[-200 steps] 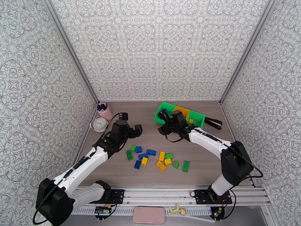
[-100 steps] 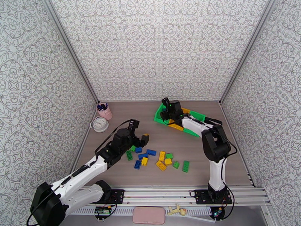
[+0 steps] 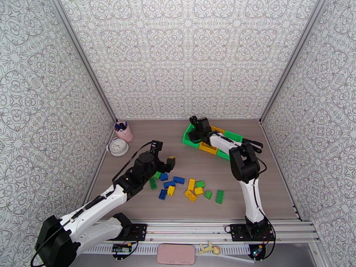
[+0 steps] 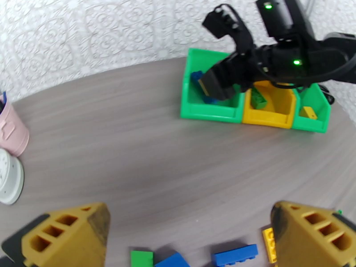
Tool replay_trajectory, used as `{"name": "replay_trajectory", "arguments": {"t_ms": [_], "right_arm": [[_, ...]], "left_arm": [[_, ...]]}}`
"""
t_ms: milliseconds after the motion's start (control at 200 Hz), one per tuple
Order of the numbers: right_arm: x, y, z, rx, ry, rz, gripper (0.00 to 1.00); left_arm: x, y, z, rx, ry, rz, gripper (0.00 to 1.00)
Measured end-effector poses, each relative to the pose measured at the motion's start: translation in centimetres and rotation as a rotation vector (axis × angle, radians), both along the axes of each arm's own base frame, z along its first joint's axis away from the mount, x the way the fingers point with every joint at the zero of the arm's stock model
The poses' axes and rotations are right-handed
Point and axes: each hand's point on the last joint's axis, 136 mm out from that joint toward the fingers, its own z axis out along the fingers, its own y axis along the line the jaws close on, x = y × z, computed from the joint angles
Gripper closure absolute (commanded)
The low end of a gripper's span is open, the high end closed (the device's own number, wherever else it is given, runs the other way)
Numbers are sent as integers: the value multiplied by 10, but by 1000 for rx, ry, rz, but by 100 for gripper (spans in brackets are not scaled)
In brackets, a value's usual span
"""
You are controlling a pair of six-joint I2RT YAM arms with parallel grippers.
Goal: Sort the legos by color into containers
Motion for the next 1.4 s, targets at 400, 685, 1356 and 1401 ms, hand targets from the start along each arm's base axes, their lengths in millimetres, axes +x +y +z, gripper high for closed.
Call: {"name": "replay_trajectory", "arguments": {"t_ms": [400,685,1356,1401], "right_arm": [[-57,-9,83,63,-146,108,6],[-109,-1,106,119,-180,266,4],[-139,3,91,131,-121,352,2],[-139,3,90,130,-120,350,2]], "left_arm": [[2,54,-28,-59,284,371,0],[-29,74,-90,-82,592,567,1],[-65,72,-161,-34,945,651,31],[-66,73,-163,-31,952,651,33]]}}
